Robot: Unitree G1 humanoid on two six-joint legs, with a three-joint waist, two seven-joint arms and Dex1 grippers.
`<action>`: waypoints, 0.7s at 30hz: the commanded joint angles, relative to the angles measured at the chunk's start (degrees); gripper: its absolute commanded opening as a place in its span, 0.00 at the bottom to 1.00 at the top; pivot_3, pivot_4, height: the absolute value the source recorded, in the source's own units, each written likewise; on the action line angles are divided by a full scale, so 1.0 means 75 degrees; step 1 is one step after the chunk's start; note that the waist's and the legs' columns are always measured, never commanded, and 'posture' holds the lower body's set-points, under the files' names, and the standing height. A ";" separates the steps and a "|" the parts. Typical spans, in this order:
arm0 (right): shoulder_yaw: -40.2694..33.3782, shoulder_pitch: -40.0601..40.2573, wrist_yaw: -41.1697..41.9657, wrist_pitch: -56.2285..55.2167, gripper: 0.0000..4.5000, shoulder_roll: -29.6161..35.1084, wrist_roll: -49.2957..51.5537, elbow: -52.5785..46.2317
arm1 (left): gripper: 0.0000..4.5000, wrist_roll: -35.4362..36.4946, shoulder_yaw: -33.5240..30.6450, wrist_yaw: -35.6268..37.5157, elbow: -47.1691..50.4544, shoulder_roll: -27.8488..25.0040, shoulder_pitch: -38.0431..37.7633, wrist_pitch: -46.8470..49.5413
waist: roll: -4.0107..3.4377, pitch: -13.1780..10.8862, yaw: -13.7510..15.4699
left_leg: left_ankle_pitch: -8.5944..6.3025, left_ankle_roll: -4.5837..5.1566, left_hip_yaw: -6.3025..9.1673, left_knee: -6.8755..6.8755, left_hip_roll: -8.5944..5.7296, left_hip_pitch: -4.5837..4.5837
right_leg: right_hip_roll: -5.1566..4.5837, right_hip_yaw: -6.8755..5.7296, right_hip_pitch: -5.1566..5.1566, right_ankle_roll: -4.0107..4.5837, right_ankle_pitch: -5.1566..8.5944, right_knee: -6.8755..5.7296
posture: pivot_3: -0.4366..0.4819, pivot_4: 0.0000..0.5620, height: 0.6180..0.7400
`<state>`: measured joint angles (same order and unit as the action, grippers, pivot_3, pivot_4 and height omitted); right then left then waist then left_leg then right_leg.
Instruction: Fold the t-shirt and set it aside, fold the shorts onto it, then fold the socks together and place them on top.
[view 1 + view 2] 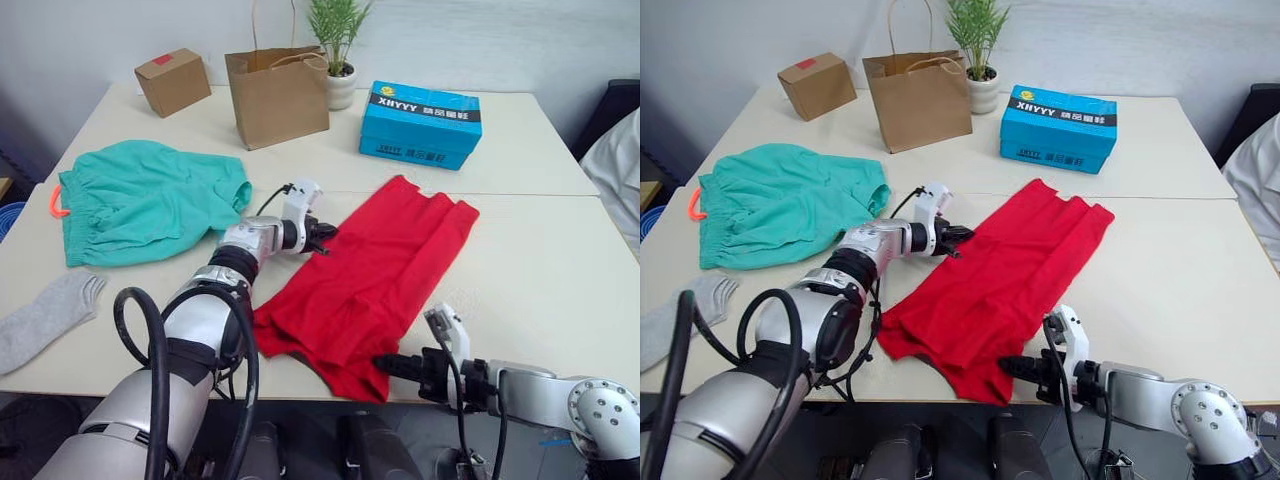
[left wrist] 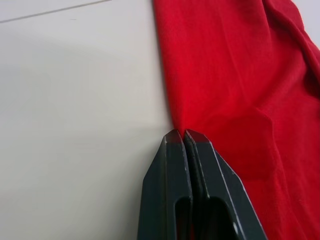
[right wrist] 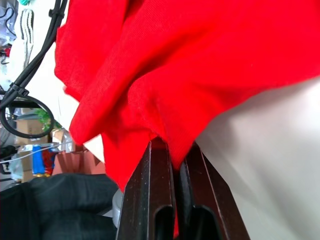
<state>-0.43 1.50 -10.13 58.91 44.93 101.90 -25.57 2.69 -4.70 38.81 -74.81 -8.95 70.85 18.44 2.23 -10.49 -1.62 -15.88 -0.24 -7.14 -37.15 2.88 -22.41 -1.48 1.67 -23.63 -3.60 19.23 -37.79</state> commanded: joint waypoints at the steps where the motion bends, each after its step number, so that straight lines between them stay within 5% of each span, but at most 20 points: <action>1: -0.0387 -0.0059 0.0523 0.0126 0.00 0.0480 0.0090 0.0114 | 0.01 -0.0008 0.0001 0.0037 0.0420 -0.0217 -0.0099 0.0092 | 0.0000 0.0000 -0.0002 | 0.0000 0.0000 -0.0001 -0.0002 0.0000 -0.0001 | -0.0001 0.0000 0.0001 0.0000 0.0000 0.0001 | 0.48 0.27 1.00; 9: -0.0309 -0.1211 0.2013 0.0799 0.00 0.1136 -0.1085 0.1246 | 0.01 0.0428 -0.0391 -0.0819 0.2240 -0.0491 -0.0980 0.0768 | 0.0002 -0.0001 -0.0006 | 0.0003 -0.0003 -0.0007 -0.0004 0.0004 0.0004 | 0.0001 0.0002 -0.0003 -0.0001 -0.0001 -0.0009 | 0.48 0.27 1.00; 16: -0.0251 -0.2190 0.3718 0.1348 0.00 0.1328 -0.2536 0.2135 | 0.01 0.1004 -0.0662 -0.1755 0.6133 -0.0489 -0.2827 0.2774 | 0.0001 -0.0002 -0.0013 | 0.0003 -0.0005 -0.0017 -0.0006 0.0008 0.0003 | -0.0004 0.0007 -0.0007 -0.0001 -0.0001 -0.0007 | 0.48 0.27 1.00; 21: -0.0066 -0.2834 0.4802 0.1488 0.00 0.1019 -0.3432 0.2740 | 0.01 0.1136 -0.0575 -0.2168 0.7663 -0.0424 -0.3655 0.3568 | 0.0001 -0.0002 0.0007 | 0.0005 -0.0005 -0.0016 -0.0019 0.0006 0.0005 | -0.0005 0.0007 -0.0004 0.0000 -0.0002 -0.0017 | 0.48 0.27 1.00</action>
<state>-0.29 -18.97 22.54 69.89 53.24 77.10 -5.26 10.07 -9.01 23.37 -21.59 -12.19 43.79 44.05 2.24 -10.50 -1.56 -15.84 -0.27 -7.25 -37.30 2.92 -22.37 -1.52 1.72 -23.64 -3.59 19.21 -37.92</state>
